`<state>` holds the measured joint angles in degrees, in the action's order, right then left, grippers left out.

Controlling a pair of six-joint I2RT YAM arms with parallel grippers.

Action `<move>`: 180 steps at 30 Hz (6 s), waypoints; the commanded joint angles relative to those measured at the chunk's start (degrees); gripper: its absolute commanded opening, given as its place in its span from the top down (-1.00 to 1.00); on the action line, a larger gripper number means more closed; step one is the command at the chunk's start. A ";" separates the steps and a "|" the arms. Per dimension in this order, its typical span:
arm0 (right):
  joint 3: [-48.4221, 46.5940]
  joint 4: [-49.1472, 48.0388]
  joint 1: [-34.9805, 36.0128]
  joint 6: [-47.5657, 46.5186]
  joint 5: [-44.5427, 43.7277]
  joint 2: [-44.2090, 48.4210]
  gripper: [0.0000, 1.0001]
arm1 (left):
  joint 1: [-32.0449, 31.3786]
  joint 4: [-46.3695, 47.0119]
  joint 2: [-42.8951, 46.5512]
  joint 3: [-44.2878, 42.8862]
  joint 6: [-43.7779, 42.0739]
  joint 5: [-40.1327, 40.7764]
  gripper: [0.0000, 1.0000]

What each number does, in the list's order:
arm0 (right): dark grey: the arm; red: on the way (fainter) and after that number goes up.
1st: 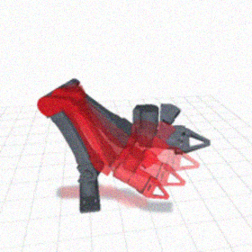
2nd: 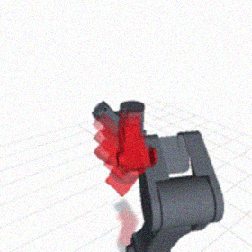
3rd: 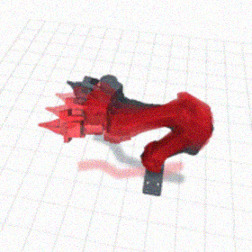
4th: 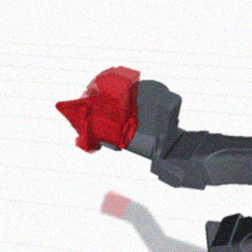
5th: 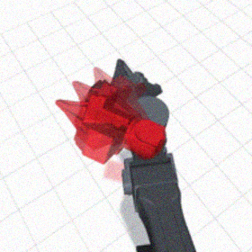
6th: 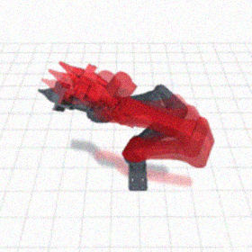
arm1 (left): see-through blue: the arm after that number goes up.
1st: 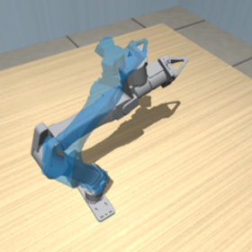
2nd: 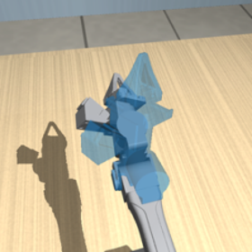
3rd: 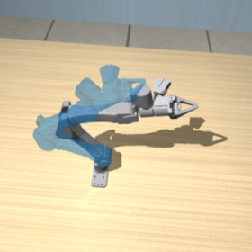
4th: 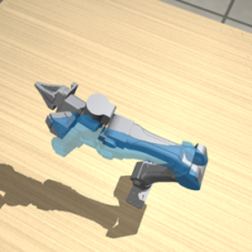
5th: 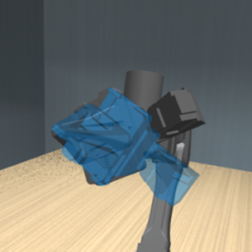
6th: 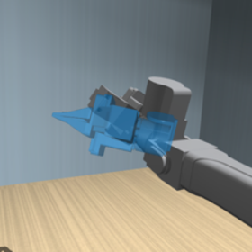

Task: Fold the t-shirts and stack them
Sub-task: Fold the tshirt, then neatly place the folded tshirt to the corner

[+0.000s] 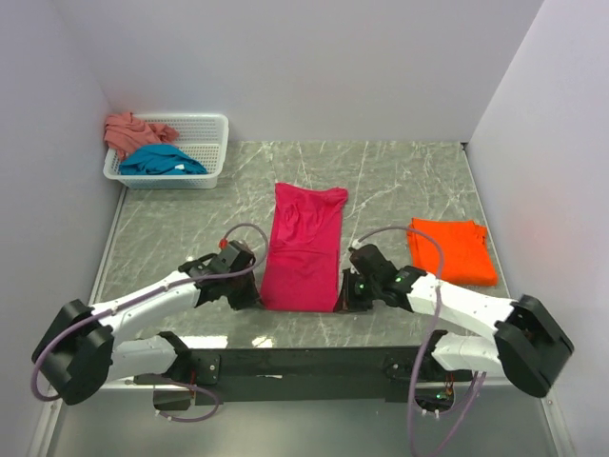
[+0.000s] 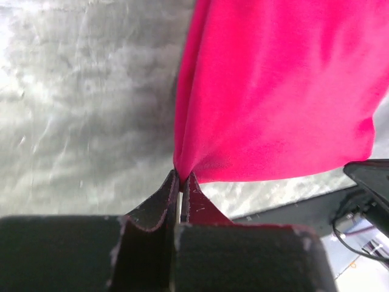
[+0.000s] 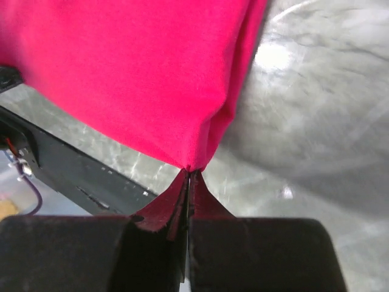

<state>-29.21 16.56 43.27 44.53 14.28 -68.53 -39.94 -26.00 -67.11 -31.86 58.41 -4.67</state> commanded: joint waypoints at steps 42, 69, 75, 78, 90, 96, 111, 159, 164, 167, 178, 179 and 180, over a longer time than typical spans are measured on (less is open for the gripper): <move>-65.96 7.53 -29.11 -17.29 -2.77 -45.89 1.00 | 18.67 -1.42 -56.09 -78.79 -17.98 8.10 0.99; -56.13 6.30 -25.60 -14.04 -3.03 -46.42 -0.45 | 19.11 0.87 -33.28 -55.08 -15.44 9.24 -0.99; -58.06 7.78 -23.49 -13.68 -4.52 -50.03 -0.27 | 19.11 2.53 -25.88 -44.18 -12.01 5.20 -0.99; -59.38 9.89 -22.79 -12.99 -6.81 -51.61 -0.17 | 19.11 1.40 -24.39 -42.15 -11.92 5.89 -0.99; -61.40 13.06 -20.42 -12.89 -12.96 -54.95 -0.04 | 19.11 -1.24 -22.27 -41.44 -11.92 9.76 -0.99; -65.26 13.94 -19.19 -14.99 -12.70 -59.08 0.30 | 19.11 -2.13 -21.84 -41.18 -11.57 10.91 -0.99; -59.22 24.92 -17.16 -32.57 -18.84 -43.65 1.00 | 19.11 -4.06 -16.56 -36.61 -11.21 12.49 -0.99; -44.79 36.71 -33.50 -57.27 -48.48 0.95 1.00 | 19.11 -2.30 -11.90 -34.76 -12.53 13.19 -0.99; -43.04 32.05 -41.23 -60.44 -41.89 -1.33 1.00 | 19.11 -2.65 -12.16 -35.11 -12.53 14.07 -0.99; -41.02 30.03 -45.54 -60.62 -40.21 -5.19 1.00 | 19.11 -2.65 -12.43 -35.29 -12.62 14.25 -0.99; -39.52 20.37 -55.92 -60.71 -42.93 -17.68 1.00 | 19.29 -3.18 -13.13 -35.91 -12.71 14.95 -0.99; -39.61 19.57 -56.53 -60.27 -42.67 -19.34 1.00 | 19.29 -3.09 -13.13 -35.82 -12.71 14.95 -0.99; -40.13 19.39 -57.41 -59.92 -42.06 -20.14 0.99 | 19.38 -3.18 -13.22 -35.91 -12.80 14.78 -0.99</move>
<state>-68.29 40.84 -12.51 -15.35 -27.11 -87.29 -20.88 -29.65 -81.21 -66.72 46.22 8.97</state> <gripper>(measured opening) 0.034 0.994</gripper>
